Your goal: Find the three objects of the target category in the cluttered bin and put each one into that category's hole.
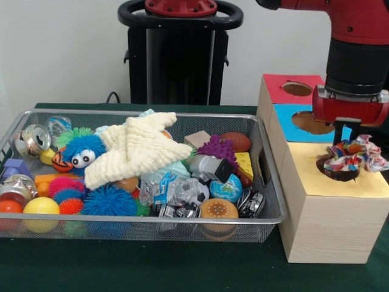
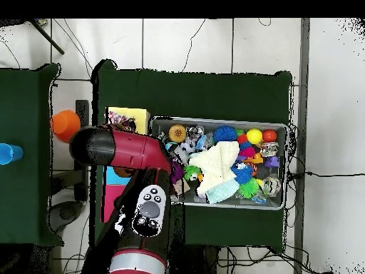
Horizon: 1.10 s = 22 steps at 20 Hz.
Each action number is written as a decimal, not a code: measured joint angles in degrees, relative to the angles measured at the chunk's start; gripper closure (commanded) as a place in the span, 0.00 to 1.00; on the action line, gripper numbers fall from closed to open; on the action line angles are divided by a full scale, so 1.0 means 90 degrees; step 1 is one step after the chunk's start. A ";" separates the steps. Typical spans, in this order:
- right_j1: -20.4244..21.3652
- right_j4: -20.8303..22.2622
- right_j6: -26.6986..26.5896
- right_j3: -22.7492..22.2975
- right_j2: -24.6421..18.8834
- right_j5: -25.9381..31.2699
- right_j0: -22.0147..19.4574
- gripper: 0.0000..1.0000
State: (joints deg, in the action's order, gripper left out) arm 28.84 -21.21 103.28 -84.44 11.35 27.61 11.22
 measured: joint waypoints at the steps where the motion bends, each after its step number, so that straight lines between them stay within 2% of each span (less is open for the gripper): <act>1: 0.0048 0.0000 0.0000 -0.0003 0.0003 0.0051 0.0000 1.00; 11: 0.0394 0.0001 0.0000 -0.0014 0.0016 0.0271 -0.0017 1.00; 22: 0.0433 0.0002 0.0000 -0.0048 0.0029 0.0271 -0.0065 1.00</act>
State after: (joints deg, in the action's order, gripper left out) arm 32.74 -21.19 103.28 -84.87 11.62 30.04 10.63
